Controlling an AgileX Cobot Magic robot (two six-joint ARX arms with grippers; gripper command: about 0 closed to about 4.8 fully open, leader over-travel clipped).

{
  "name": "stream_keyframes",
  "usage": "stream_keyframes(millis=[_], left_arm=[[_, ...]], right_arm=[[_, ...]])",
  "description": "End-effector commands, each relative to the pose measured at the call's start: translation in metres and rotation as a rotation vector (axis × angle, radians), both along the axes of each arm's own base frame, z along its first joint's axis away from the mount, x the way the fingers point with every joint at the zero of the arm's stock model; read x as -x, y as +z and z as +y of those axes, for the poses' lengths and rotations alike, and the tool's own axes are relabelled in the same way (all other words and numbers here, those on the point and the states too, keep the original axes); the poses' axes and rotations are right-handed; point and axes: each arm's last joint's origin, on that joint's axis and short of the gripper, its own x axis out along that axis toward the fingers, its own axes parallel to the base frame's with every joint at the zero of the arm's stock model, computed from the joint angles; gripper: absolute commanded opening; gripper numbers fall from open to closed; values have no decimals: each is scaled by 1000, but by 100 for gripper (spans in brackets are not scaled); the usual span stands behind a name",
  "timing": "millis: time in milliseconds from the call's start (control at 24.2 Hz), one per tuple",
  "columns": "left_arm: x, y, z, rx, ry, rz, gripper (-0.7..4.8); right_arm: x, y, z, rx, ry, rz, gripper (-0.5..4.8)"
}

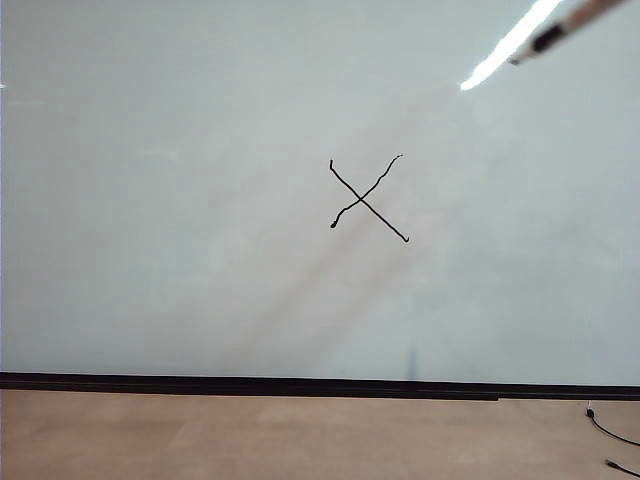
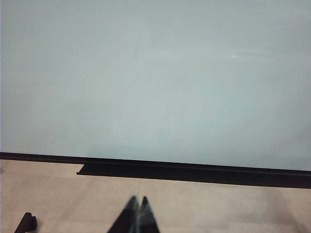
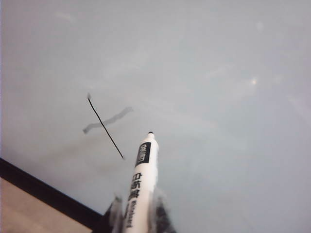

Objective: Pick up the pen on the shelf to the right of the whiteboard and draw a cross mark.

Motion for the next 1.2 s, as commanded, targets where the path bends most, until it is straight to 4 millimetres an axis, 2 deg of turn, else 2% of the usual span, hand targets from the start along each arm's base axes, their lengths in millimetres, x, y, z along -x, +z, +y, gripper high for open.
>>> stream_keyframes(millis=[41,207,538,911,1200], left_arm=[[0,2,0,-4,-4,-9,-4],[0,2,0,-4,-4,-9,-5],[0,1,0,-4,-4,-2,-5],[0,1,0,-4,-4,-2,-5],[0,1,0,-4,-4,-2,-4]], right_arm=[[12,-11,-10,-33,-17,-17,-9],[27,-34,-22,-86,-52,-60,-9],[23,-49,-19,-84,-68,-12,-9],[13,-80,-15,-150,-129,-44,-8],[8,-81,-25,-131,-238,-49,-7]])
